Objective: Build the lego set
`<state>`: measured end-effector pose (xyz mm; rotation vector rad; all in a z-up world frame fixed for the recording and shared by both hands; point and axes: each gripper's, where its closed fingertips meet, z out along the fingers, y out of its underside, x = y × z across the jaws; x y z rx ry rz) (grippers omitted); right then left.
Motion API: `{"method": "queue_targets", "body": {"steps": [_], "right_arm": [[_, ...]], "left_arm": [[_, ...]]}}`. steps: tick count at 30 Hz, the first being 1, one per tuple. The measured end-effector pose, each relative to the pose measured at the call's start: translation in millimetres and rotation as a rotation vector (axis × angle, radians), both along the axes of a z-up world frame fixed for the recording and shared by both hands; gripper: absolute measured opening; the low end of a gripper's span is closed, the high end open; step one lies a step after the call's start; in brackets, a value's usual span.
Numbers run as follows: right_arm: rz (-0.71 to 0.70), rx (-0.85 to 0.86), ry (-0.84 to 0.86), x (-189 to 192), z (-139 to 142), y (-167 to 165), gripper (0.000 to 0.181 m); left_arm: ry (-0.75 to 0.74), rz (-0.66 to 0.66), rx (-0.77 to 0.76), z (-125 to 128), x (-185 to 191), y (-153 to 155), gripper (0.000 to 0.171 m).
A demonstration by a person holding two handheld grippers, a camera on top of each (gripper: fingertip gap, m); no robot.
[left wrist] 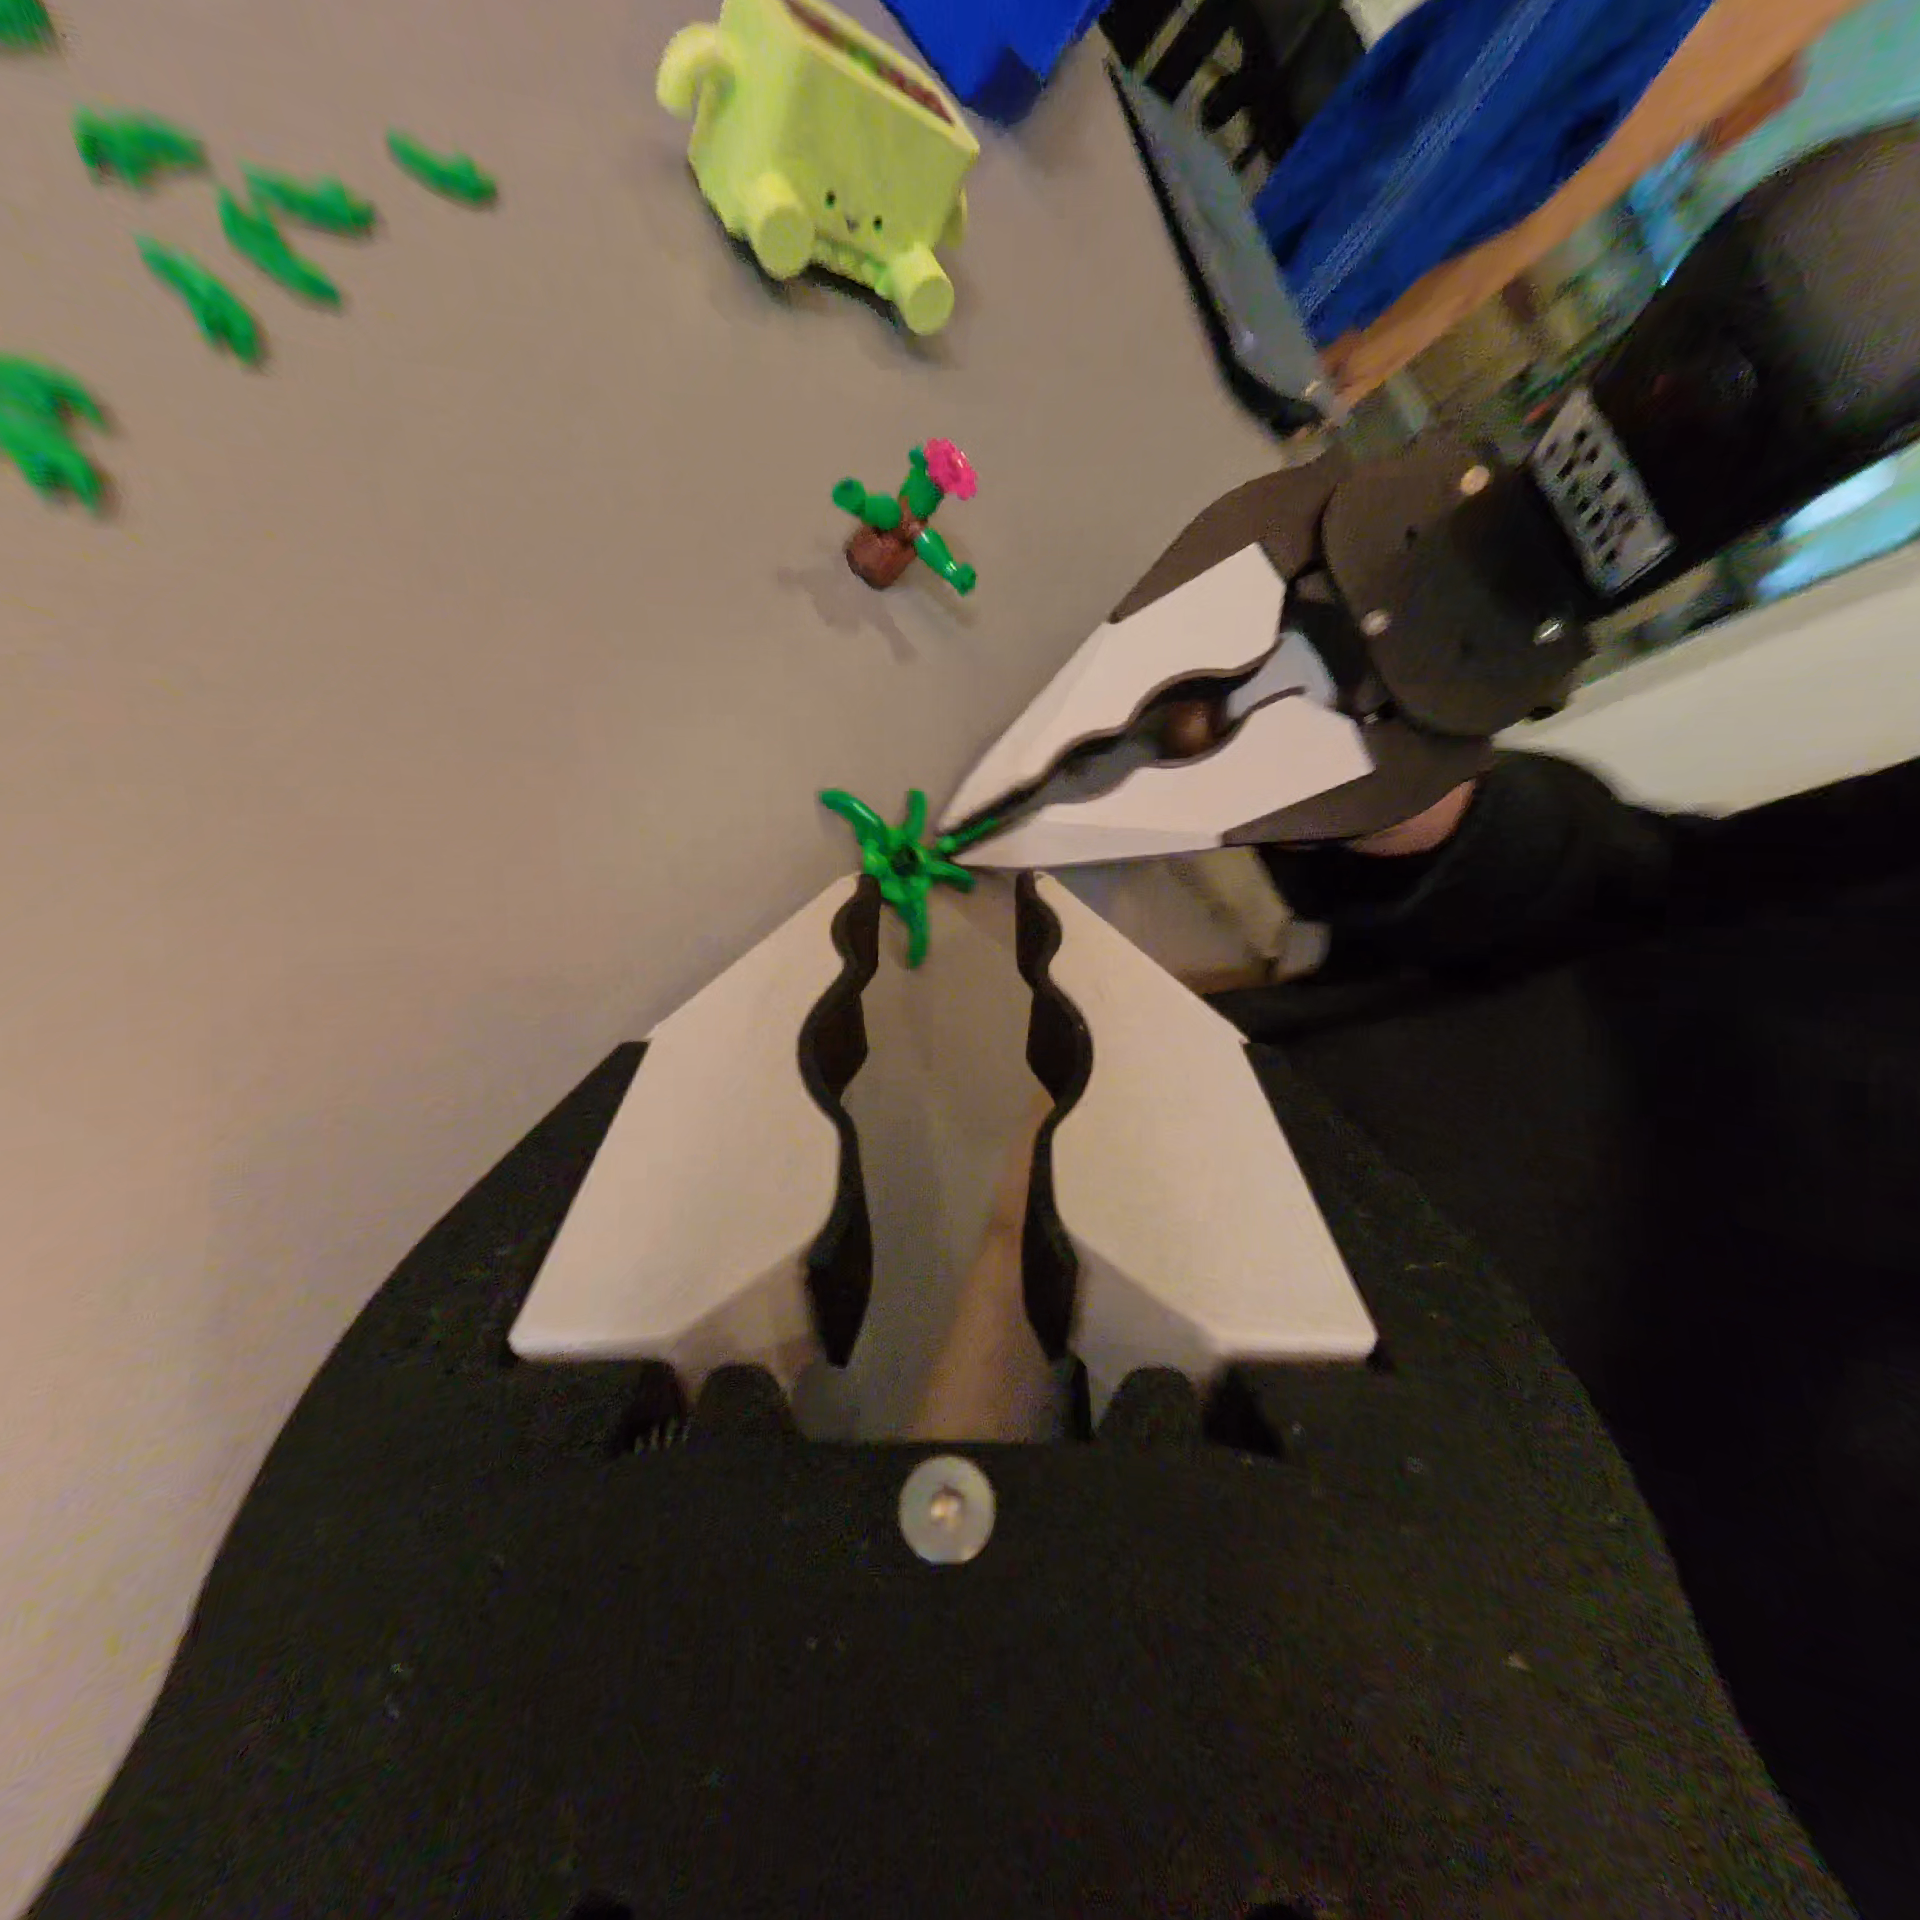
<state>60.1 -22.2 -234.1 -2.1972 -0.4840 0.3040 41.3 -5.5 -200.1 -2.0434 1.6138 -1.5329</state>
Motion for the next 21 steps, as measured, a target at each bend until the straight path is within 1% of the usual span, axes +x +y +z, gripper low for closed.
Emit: {"method": "queue_targets", "body": {"steps": [2, 3, 5, 7, 8, 12, 17, 19, 21], "right_arm": [[-0.004, 0.005, -0.009, -0.8, 0.1, 1.2, 0.001], [-0.003, 0.009, -0.014, -1.9, 0.0, 1.8, 0.001], [-0.002, 0.018, -0.027, -4.1, 0.0, 3.1, 0.001], [-0.001, 0.026, -0.042, -5.6, 0.0, 4.4, 0.001], [-0.003, 0.028, -0.046, -6.3, 0.1, 5.2, 0.001], [0.001, 0.032, -0.049, -12.4, 0.1, 8.7, 0.001], [-0.006, 0.044, -0.058, -13.5, 0.6, 10.4, 0.001], [-0.008, 0.048, -0.055, -13.0, 1.0, 10.1, 0.001], [-0.009, 0.055, -0.056, -12.3, 1.5, 9.9, 0.001]], "left_arm": [[0.029, 0.038, -0.155, -1.1, -4.7, -7.1, 0.025], [0.040, 0.067, -0.182, -4.2, -5.1, -6.0, 0.025], [0.076, 0.127, -0.154, -16.1, -4.7, 1.5, 0.025], [0.108, 0.129, -0.151, -23.5, -3.6, 0.3, 0.027], [0.110, 0.124, -0.158, -24.7, -1.9, -1.3, 0.024], [0.115, 0.121, -0.174, -25.5, 5.5, -1.4, 0.021], [0.125, 0.124, -0.183, -28.0, 8.4, -0.6, 0.012], [0.115, 0.128, -0.202, -27.1, 8.1, 0.8, 0.005], [0.105, 0.126, -0.238, -25.1, 8.4, 0.6, 0.004]]}}
